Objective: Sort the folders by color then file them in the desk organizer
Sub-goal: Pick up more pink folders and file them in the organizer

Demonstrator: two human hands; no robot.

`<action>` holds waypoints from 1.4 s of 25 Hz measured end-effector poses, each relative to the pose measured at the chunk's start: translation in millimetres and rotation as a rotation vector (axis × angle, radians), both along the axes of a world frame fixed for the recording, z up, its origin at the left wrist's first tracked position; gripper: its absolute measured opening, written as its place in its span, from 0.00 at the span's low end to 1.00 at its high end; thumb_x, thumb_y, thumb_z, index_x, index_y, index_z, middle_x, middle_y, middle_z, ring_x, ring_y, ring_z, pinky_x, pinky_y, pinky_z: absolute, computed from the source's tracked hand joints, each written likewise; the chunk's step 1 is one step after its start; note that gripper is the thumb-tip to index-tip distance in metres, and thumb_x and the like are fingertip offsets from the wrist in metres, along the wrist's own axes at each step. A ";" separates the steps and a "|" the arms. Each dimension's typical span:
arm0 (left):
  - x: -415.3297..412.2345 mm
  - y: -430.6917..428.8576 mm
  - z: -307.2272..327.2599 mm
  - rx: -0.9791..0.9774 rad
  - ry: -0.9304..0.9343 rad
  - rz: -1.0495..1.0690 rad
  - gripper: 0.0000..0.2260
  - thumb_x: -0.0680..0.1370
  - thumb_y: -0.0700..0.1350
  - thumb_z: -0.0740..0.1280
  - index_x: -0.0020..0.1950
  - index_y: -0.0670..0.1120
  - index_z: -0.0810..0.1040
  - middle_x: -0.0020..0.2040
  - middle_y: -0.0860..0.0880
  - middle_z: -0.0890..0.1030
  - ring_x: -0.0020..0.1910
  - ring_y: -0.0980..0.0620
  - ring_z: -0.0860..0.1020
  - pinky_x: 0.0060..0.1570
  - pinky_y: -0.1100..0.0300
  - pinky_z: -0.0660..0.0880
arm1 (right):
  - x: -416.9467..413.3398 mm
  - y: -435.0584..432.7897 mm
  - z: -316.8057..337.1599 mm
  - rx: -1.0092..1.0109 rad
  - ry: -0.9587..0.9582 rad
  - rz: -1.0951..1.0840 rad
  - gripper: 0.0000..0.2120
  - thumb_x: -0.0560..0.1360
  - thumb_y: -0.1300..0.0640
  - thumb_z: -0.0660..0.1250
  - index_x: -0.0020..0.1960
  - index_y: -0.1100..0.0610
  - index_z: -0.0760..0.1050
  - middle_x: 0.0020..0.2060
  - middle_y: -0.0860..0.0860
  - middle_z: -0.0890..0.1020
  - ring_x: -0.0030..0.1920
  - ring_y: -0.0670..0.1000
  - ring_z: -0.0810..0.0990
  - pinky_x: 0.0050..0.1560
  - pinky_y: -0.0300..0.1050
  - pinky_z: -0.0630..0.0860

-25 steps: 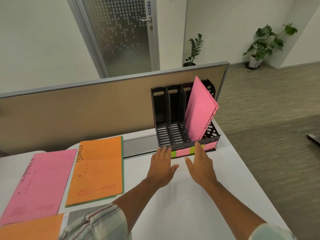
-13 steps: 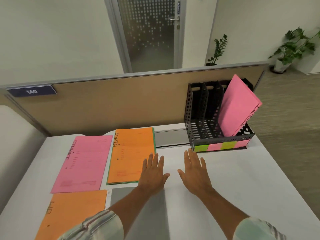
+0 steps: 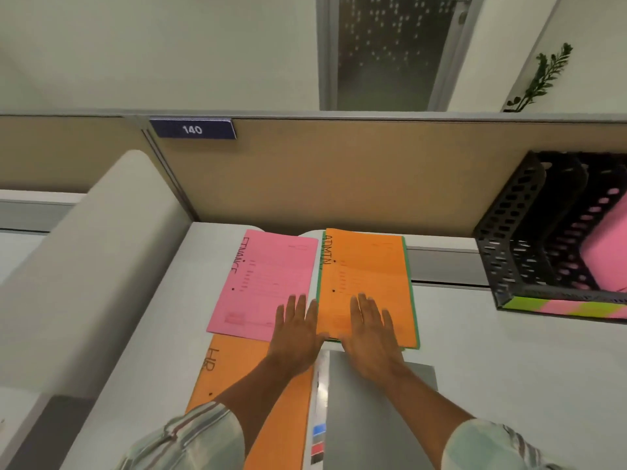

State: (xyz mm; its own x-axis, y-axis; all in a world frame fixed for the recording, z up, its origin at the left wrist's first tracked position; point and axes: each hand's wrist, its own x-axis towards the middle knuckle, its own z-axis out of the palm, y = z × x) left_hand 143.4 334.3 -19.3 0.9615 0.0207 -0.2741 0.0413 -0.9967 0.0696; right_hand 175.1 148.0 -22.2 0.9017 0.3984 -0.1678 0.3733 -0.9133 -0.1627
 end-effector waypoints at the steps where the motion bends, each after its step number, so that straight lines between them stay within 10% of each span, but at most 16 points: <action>1: 1.0 19.1 -1.5 0.000 0.005 0.026 0.36 0.86 0.64 0.50 0.87 0.46 0.44 0.87 0.41 0.44 0.86 0.38 0.41 0.83 0.37 0.44 | 2.1 22.0 -0.9 0.004 0.001 0.024 0.41 0.82 0.38 0.60 0.84 0.60 0.50 0.83 0.60 0.54 0.83 0.62 0.54 0.80 0.64 0.52; 11: 30.9 160.3 -20.1 -0.077 0.048 0.337 0.36 0.84 0.59 0.61 0.85 0.43 0.52 0.85 0.39 0.56 0.84 0.37 0.54 0.82 0.39 0.55 | 27.9 151.3 -31.2 0.093 0.178 0.211 0.39 0.84 0.41 0.57 0.84 0.60 0.46 0.83 0.59 0.51 0.83 0.58 0.51 0.82 0.56 0.52; 21: 72.9 202.4 -18.7 -0.535 0.028 0.919 0.17 0.80 0.53 0.71 0.60 0.41 0.79 0.54 0.43 0.84 0.50 0.41 0.85 0.52 0.46 0.84 | 31.6 157.4 -53.9 0.091 0.374 0.171 0.38 0.84 0.39 0.56 0.84 0.61 0.47 0.84 0.61 0.46 0.83 0.62 0.44 0.83 0.56 0.48; 27: 89.1 202.4 26.6 -0.736 -0.050 0.887 0.05 0.82 0.46 0.69 0.49 0.46 0.79 0.44 0.46 0.86 0.40 0.45 0.86 0.41 0.51 0.85 | 43.0 155.7 -27.1 0.230 0.516 0.120 0.38 0.84 0.42 0.58 0.84 0.59 0.45 0.84 0.57 0.46 0.84 0.58 0.46 0.82 0.56 0.53; 35: 79.4 137.9 98.4 -0.841 -0.150 0.623 0.05 0.83 0.43 0.65 0.52 0.52 0.79 0.49 0.50 0.86 0.40 0.50 0.88 0.32 0.60 0.82 | 59.1 147.0 48.1 0.601 0.403 0.051 0.18 0.85 0.50 0.59 0.70 0.60 0.66 0.67 0.56 0.73 0.66 0.56 0.74 0.67 0.57 0.73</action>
